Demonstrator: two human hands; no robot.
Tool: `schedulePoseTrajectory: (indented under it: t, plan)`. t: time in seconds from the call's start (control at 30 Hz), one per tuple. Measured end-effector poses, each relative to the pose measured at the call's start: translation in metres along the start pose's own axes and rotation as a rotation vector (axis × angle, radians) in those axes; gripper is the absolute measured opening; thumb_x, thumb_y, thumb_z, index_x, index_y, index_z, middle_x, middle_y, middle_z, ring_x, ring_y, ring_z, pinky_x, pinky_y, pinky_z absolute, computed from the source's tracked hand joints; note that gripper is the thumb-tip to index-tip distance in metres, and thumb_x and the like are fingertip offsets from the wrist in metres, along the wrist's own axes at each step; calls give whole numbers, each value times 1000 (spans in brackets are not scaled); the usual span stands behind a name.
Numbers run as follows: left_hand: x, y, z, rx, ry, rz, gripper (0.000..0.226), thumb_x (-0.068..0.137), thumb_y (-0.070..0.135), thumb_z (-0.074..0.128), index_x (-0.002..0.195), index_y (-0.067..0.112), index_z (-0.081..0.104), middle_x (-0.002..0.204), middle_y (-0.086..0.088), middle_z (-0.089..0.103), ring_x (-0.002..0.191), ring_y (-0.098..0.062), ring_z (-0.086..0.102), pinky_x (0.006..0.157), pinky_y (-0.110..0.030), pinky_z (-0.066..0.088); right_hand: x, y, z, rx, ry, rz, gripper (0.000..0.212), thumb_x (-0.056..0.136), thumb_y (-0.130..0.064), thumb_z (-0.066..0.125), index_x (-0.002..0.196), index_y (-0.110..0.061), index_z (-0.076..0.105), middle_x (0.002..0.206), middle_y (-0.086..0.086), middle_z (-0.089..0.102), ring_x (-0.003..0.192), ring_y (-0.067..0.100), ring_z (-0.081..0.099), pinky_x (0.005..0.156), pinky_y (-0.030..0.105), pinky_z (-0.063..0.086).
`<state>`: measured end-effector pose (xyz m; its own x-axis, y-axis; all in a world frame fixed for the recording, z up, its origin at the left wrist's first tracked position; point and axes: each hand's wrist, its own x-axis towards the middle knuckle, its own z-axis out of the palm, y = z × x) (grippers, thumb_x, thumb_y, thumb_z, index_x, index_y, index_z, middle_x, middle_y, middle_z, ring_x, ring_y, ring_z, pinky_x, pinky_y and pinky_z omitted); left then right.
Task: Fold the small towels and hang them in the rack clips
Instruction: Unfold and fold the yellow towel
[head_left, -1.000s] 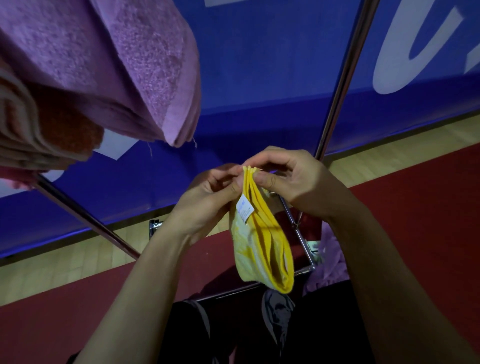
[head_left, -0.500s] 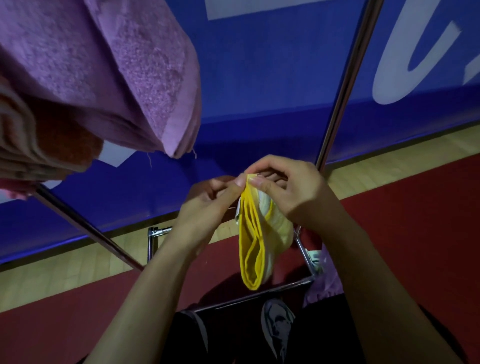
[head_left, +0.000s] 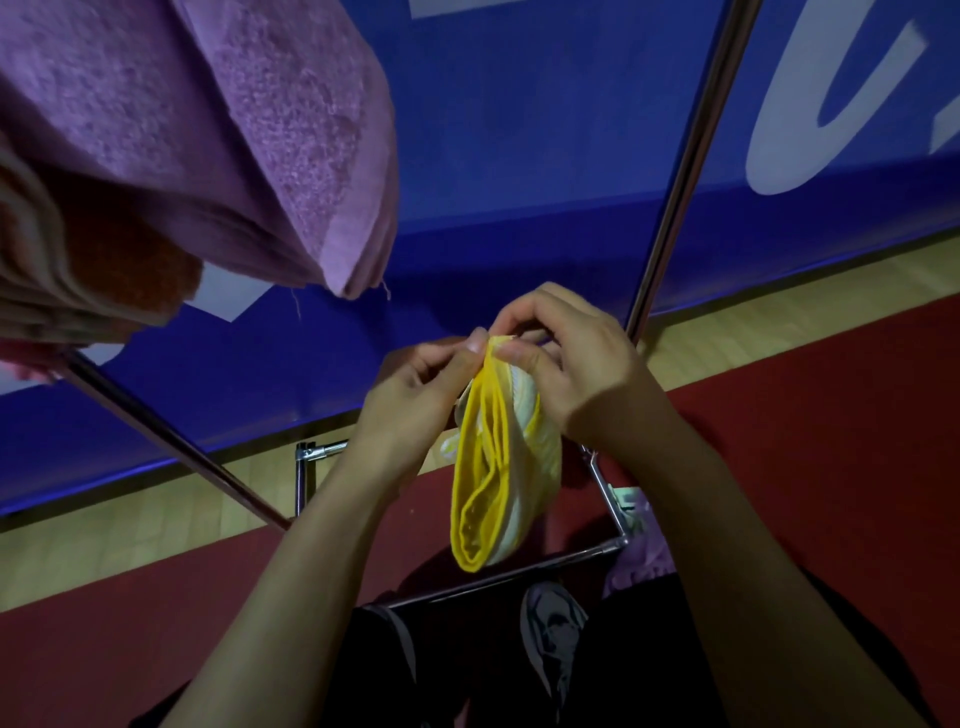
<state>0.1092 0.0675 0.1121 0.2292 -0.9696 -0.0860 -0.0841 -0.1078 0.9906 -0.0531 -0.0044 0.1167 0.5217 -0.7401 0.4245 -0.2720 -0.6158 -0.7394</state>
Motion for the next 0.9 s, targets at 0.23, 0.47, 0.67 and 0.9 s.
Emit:
schedulePoseTrajectory:
  t: [0.23,0.47,0.67,0.9]
  plan:
    - [-5,7,1,108,-41,134,38,106,43,55,96,15,78,69,-2,64,69,-12,57,69,-38,46,0,-1,2,36,14,60,6,98,-14,63,103,-17,64,94,-11,63,86,5,63,74,13,47]
    - [-5,1,-4,245,-186,304,13,96,10,73,109,10,70,96,-10,72,92,-32,69,84,-47,57,1,7,-9,7,-139,144,15,101,-32,61,103,-20,71,86,-6,72,83,6,68,71,21,52]
    - [-6,3,-6,257,-215,288,15,103,18,65,116,15,71,103,-6,74,95,-28,70,84,-41,54,0,6,-15,-2,-82,55,10,96,-22,68,91,-15,72,81,-7,70,79,7,65,68,9,42]
    - [-1,-6,-20,398,-295,133,19,106,30,58,119,20,69,105,-11,73,89,-18,69,83,-45,56,1,14,-29,28,112,49,12,100,-21,64,91,-14,66,72,17,58,63,33,53,57,41,43]
